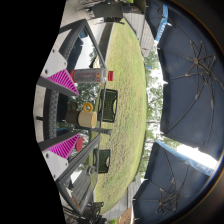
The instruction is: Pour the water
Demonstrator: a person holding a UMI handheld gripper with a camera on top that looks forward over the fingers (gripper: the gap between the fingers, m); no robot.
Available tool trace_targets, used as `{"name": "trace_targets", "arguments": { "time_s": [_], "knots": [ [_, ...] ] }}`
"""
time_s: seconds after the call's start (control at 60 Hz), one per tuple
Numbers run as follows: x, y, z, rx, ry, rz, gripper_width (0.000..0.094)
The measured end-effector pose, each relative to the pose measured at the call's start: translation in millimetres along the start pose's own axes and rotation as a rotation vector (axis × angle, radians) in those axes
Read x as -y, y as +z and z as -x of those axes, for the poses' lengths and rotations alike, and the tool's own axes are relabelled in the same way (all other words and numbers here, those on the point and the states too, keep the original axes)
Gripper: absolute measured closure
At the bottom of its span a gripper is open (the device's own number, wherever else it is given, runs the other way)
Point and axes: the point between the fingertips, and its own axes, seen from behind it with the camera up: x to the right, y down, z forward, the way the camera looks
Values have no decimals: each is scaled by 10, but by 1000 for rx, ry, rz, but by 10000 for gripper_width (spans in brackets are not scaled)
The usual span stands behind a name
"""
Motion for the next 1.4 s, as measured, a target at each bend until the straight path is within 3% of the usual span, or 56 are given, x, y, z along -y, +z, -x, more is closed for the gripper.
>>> {"name": "trace_targets", "arguments": {
  "time_s": [0.283, 0.6, 0.817, 0.867, 0.917, 0.967, 1.083, 1.167, 1.4],
  "knots": [
    [37, 57, 114, 30, 39, -16, 179],
    [109, 688, 1121, 195, 51, 9, 182],
    [156, 1429, 1400, 158, 52, -20, 194],
    [203, 1564, 1447, 153, 75, -25, 242],
    [224, 1604, 1607, 193, 103, -32, 405],
    [271, 1615, 1566, 190, 115, -32, 421],
    [290, 1653, 1586, 197, 122, -40, 560],
    [268, 1635, 1571, 210, 134, -41, 610],
    [566, 1859, 1392, 225, 340, -41, 610]
  ]
}}
